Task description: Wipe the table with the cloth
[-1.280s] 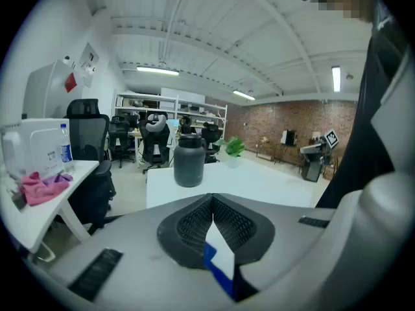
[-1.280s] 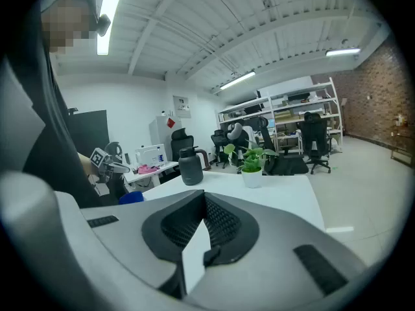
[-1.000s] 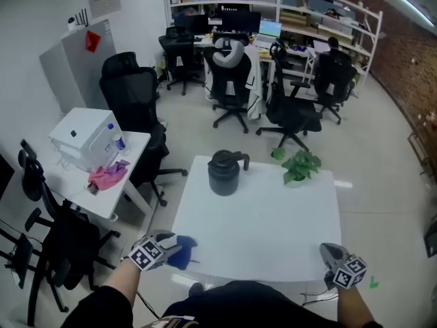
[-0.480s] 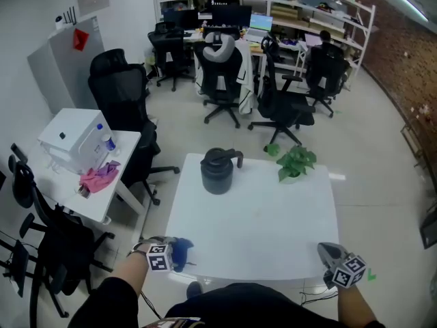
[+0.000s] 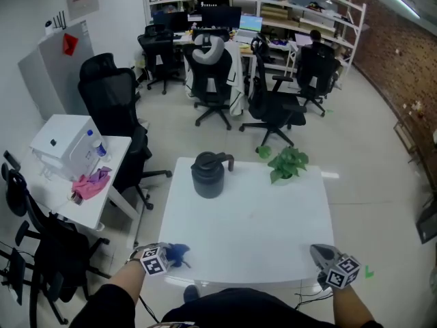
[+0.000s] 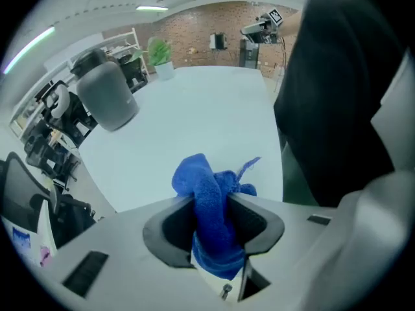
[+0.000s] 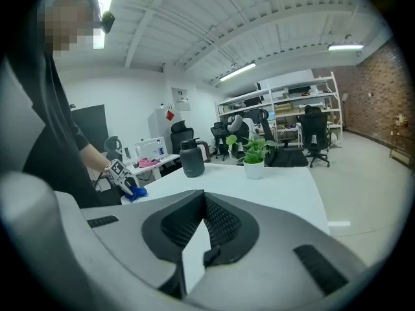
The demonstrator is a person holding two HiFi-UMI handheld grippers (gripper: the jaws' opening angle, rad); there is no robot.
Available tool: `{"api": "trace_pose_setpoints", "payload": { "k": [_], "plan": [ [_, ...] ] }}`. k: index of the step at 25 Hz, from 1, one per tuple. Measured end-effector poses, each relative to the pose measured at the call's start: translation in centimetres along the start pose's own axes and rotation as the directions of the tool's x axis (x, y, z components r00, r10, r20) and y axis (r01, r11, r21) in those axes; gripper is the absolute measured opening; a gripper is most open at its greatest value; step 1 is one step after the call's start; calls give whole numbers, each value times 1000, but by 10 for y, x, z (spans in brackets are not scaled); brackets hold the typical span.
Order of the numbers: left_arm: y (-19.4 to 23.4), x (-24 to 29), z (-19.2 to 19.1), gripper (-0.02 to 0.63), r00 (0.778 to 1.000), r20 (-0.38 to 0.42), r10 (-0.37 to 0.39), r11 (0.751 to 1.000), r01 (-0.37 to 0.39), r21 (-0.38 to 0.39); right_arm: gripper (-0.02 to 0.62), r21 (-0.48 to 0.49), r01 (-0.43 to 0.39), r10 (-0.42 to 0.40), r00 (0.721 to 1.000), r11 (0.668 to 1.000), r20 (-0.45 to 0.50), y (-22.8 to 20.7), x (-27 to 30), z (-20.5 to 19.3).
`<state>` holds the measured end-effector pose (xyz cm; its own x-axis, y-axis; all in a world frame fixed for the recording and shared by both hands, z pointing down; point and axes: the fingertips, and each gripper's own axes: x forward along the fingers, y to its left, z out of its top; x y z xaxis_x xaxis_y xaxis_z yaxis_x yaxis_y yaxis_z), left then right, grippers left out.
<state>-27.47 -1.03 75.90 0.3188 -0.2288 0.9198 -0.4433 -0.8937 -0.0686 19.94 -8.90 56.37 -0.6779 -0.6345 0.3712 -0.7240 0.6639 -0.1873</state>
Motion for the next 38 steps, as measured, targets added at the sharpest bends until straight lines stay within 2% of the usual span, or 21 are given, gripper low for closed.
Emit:
{"api": "trace_pose_setpoints", "payload": {
  "k": [3, 7, 11, 14, 19, 23, 27, 33, 36, 38],
  "plan": [
    [18, -15, 22, 130, 993, 104, 47, 994, -36, -107, 12, 1, -6, 6, 1000, 1000, 10, 2, 4, 5],
    [53, -41, 74, 129, 963, 239, 127, 976, -78, -204, 12, -13, -11, 12, 1000, 1000, 24, 0, 7, 14],
    [92, -51, 143, 129, 928, 324, 182, 967, -109, -232, 12, -33, -9, 11, 998, 999, 55, -7, 8, 31],
    [114, -38, 194, 129, 920, 345, 186, 970, -116, -215, 12, -77, 0, 5, 998, 997, 64, -25, 11, 41],
    [120, 3, 269, 129, 930, 345, 128, 986, -81, -148, 12, -113, 75, -65, 994, 991, 86, -80, 16, 64],
    [113, 56, 302, 129, 957, 282, 67, 996, -45, -81, 12, -105, 162, -151, 983, 981, 104, -137, 25, 67],
    [106, 99, 332, 129, 971, 235, 33, 999, -25, -38, 12, -95, 215, -205, 973, 972, 109, -191, 39, 62],
    [92, 143, 339, 129, 991, 135, -16, 1000, 18, -15, 14, -88, 221, -215, 974, 971, 72, -226, 71, 47],
    [90, 151, 338, 126, 990, 136, -24, 996, 35, -77, 14, -106, 210, -207, 978, 972, 42, -229, 82, 40],
    [91, 152, 340, 126, 989, 148, -28, 995, 41, -86, 12, -112, 208, -205, 978, 972, 32, -229, 87, 37]
  ]
}}
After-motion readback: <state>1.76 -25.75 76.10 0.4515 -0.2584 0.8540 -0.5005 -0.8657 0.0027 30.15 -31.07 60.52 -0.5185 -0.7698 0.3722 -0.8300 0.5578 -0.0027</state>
